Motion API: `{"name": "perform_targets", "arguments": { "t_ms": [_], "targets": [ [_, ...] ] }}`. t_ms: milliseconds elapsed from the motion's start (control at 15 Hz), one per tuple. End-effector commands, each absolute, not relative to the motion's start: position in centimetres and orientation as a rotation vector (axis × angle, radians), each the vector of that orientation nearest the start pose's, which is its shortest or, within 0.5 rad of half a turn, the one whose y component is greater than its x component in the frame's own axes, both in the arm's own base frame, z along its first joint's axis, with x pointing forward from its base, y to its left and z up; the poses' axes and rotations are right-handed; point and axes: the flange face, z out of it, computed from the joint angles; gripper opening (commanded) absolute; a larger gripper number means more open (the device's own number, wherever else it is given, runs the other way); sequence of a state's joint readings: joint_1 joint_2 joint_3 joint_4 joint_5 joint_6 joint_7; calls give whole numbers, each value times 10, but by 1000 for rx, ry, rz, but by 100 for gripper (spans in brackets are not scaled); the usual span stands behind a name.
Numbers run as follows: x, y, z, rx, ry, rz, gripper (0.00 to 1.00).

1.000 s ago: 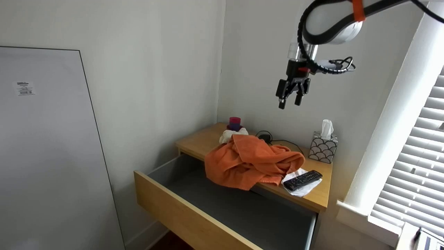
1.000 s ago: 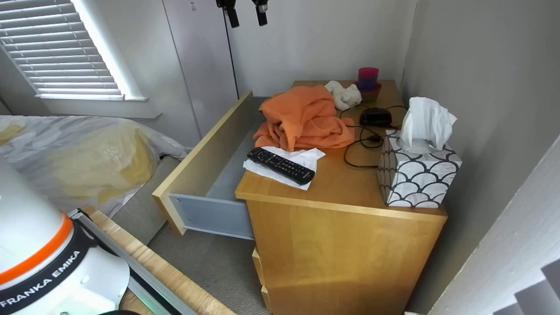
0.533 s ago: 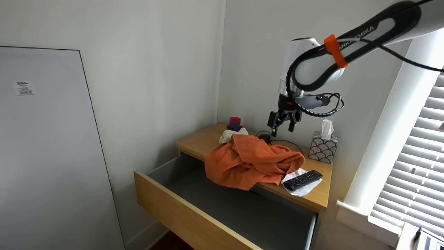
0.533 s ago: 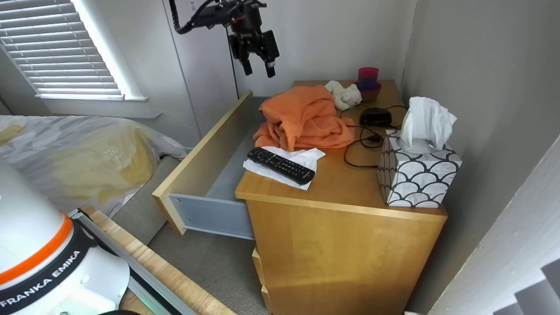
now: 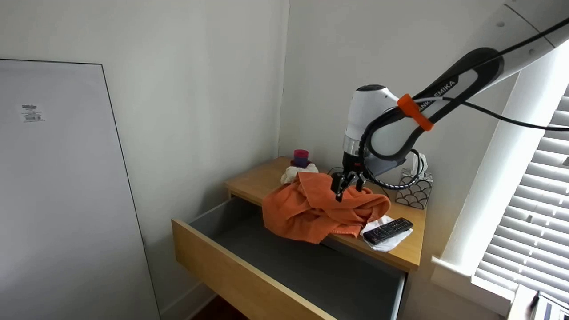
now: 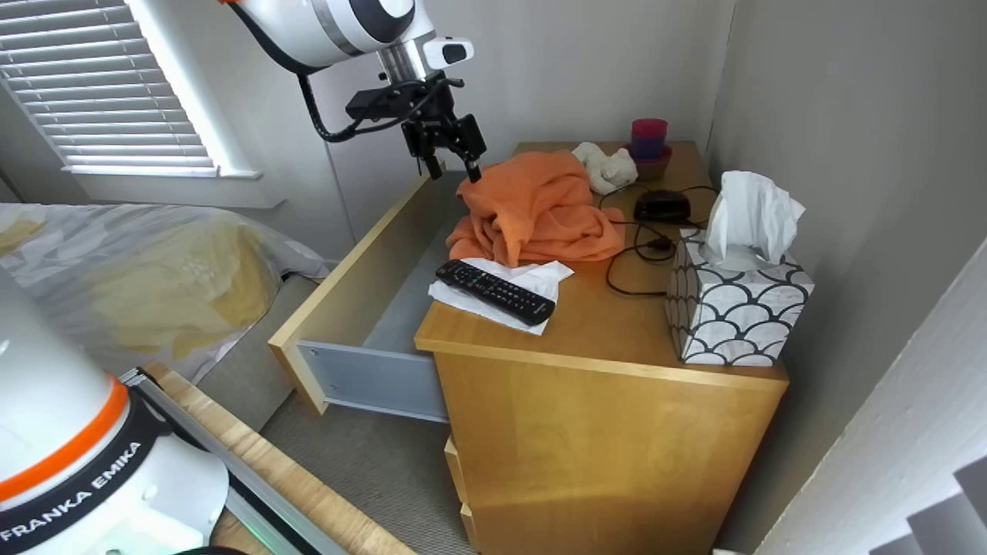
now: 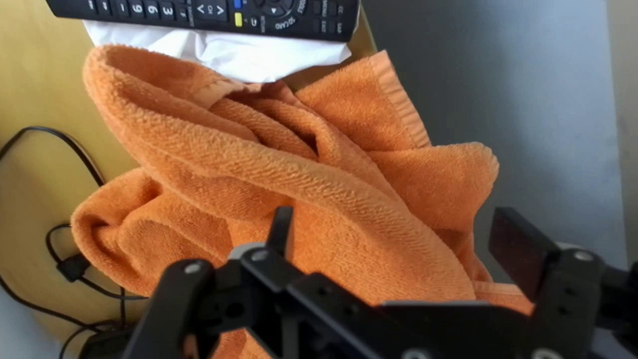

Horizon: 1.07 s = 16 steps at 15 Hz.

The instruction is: Put the orange towel in the open drawer

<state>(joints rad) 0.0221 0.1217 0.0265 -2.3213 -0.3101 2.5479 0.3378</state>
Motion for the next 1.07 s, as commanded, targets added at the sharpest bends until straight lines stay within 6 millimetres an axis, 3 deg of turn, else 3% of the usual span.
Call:
{"name": "perform_targets", "arguments": {
  "t_ms": [0, 267, 533, 600, 1000],
  "targets": [
    [518, 37, 274, -3354, -176, -284, 100],
    [516, 29, 259, -3448, -479, -337, 100],
    [513, 18, 246, -3492, -664, -367, 100],
    [511, 17, 244, -3499, -704, -377, 83],
    [510, 24, 236, -3512, -865, -407, 35]
  ]
}}
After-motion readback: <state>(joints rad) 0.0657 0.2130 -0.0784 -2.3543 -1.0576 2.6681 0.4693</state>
